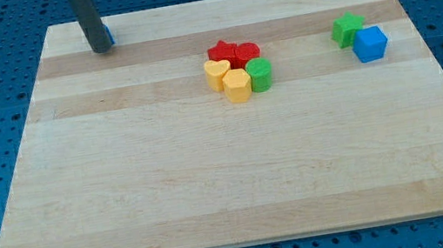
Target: Push red star to the top center
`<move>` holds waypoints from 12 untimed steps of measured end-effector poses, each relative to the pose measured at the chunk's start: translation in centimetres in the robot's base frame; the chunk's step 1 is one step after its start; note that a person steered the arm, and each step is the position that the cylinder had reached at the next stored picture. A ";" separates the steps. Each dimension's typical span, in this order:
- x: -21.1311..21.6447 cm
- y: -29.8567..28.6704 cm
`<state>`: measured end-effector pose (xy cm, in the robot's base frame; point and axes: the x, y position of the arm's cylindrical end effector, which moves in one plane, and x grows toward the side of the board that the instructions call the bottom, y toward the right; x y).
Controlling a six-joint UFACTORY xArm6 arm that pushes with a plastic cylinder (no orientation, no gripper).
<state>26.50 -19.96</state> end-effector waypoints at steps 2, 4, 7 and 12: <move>0.0 -0.3; 4.7 0.0; 10.4 11.0; 7.9 21.6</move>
<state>34.40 1.63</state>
